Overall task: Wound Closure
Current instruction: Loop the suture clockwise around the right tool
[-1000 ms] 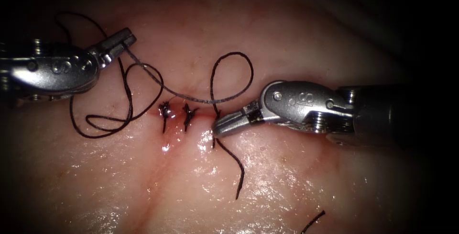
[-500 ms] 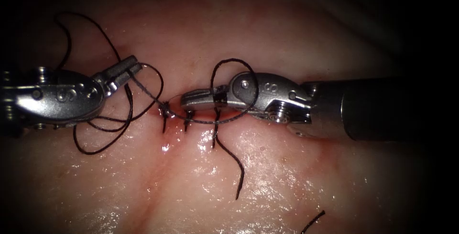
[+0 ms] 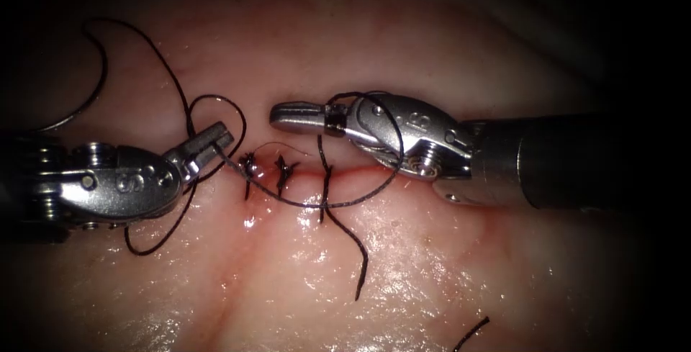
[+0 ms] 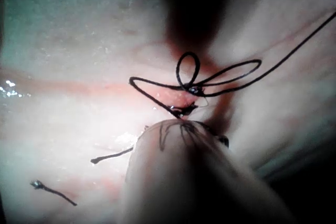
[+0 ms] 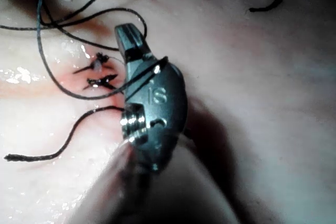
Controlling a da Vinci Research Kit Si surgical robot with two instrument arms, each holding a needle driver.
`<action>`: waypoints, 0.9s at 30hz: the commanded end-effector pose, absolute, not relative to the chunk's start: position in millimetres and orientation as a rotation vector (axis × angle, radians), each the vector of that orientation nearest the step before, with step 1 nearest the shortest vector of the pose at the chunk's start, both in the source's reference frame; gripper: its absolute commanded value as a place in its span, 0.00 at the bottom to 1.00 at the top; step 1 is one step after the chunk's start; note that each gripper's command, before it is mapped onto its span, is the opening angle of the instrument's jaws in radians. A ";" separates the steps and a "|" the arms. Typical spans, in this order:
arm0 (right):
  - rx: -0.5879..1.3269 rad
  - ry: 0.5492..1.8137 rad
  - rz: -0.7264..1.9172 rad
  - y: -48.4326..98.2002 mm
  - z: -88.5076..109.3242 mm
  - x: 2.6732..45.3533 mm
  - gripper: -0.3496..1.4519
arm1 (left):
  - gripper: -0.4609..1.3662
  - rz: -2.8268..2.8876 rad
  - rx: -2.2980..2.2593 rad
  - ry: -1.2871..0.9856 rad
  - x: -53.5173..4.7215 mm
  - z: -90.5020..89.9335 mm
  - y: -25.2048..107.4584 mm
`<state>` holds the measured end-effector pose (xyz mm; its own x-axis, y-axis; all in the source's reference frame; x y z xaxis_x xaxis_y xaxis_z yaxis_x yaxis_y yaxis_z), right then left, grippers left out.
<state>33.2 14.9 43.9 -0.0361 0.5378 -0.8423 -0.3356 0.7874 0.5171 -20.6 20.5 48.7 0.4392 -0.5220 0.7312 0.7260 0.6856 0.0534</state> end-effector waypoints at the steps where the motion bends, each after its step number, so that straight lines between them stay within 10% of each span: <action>1: 0.182 1.446 0.719 14.8 44.0 33.3 0.00 | 0.06 -0.790 -0.290 -0.793 -20.8 48.7 20.5; 27: 0.507 1.727 0.637 17.3 42.8 33.0 0.00 | 0.06 -0.769 -0.261 -0.794 -24.8 53.6 22.6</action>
<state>33.0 17.2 42.8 -0.2362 0.6383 -0.7327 0.0123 0.7559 0.6546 -24.9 22.8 53.8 0.4513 -0.5211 0.7244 0.7075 0.7037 0.0654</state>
